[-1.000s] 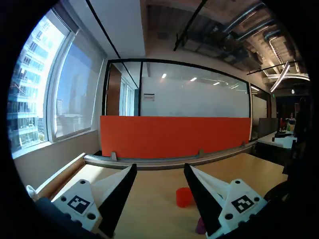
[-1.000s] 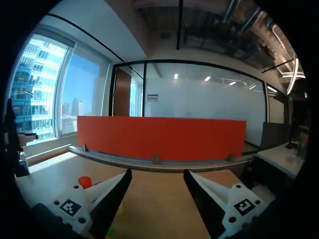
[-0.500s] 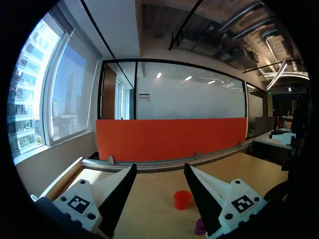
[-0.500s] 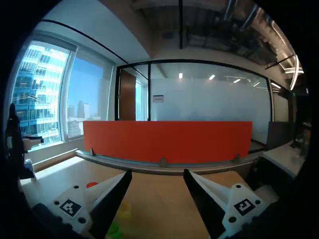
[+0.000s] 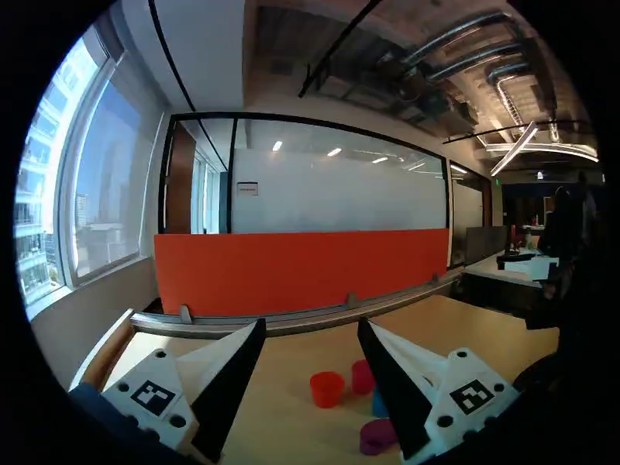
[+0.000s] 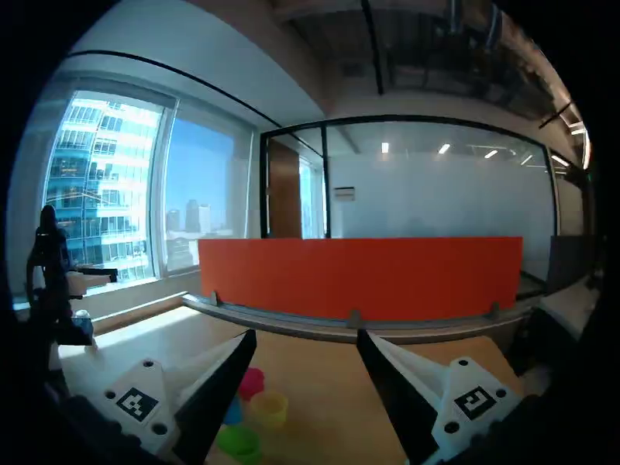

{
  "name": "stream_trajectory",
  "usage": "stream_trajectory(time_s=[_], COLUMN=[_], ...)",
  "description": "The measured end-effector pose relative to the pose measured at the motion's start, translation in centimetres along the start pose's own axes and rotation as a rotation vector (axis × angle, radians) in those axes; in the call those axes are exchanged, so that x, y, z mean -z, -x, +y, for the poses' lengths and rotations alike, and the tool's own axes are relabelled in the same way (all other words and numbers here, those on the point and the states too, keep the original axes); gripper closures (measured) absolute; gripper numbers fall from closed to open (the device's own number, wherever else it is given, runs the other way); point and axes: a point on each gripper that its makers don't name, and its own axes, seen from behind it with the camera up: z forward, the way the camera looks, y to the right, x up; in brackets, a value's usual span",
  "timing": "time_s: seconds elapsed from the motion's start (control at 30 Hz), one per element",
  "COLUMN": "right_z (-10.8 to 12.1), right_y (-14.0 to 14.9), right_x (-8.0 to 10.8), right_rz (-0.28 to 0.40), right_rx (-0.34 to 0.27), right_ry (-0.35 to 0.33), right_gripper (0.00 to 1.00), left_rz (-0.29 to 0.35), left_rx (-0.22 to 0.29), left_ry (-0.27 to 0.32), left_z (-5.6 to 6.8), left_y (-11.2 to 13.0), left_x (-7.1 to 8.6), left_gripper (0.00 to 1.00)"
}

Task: Pour water

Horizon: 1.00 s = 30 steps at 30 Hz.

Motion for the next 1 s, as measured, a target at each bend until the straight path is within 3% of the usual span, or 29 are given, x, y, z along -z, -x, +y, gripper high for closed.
stream_trajectory(time_s=[0.3,0.53,1.0], right_z=[-3.4,-4.3,-5.3], right_y=[-0.4,-0.6,0.9], right_x=[0.0,-0.1,-0.1], right_rz=[-0.015,-0.022,-0.085], right_rx=[0.022,0.036,0.051], right_ry=[-0.133,-0.172,-0.243], right_gripper=[0.00,0.00,0.00], left_rz=[-0.001,0.002,-0.052], left_rx=[0.006,0.014,-0.034], left_ry=[0.087,0.124,0.203], left_z=[1.8,2.1,3.4], left_y=[-0.4,-0.6,1.3], left_x=[-0.1,-0.3,-0.5], left_gripper=[0.13,0.13,0.13])
